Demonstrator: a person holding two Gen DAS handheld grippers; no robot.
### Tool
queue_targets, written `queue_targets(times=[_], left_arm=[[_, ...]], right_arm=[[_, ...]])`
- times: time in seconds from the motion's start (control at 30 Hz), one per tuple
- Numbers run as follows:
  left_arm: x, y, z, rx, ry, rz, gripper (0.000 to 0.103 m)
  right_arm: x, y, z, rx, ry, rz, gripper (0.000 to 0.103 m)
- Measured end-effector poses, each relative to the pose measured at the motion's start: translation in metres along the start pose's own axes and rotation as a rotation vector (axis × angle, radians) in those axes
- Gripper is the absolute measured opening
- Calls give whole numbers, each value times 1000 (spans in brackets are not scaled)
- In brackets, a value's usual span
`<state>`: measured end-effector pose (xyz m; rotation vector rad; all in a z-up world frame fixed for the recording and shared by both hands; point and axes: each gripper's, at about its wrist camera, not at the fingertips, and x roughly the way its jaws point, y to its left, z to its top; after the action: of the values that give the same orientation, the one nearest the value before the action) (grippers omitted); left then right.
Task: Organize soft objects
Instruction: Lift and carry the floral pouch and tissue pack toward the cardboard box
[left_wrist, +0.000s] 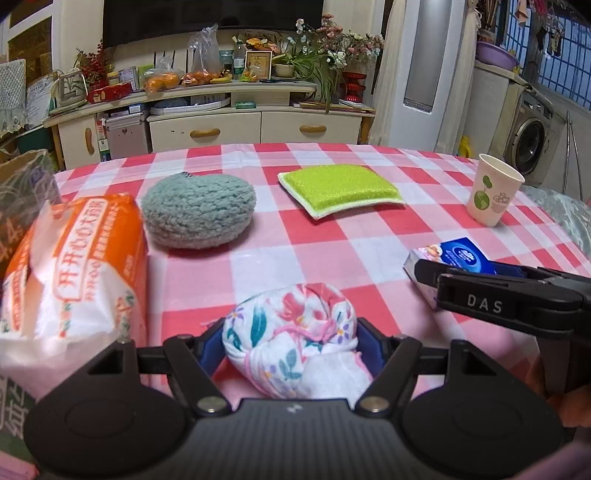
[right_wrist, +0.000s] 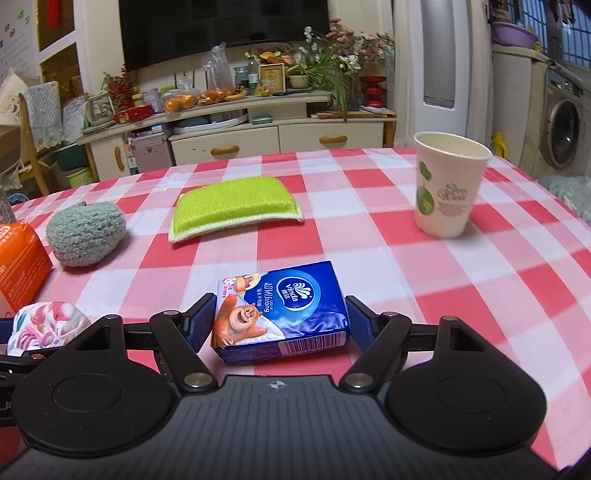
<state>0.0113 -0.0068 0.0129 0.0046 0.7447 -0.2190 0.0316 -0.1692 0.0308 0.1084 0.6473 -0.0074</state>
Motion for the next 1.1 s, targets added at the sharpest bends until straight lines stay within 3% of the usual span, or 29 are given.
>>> queue_targets(times=[0.5, 1.1], left_arm=[[-48, 0, -5, 38, -61, 10, 71], [-106, 23, 18, 65, -158, 27, 71]], right_arm=[[-46, 3, -23, 49, 34, -24, 92], [-100, 33, -25, -61, -25, -20, 92]])
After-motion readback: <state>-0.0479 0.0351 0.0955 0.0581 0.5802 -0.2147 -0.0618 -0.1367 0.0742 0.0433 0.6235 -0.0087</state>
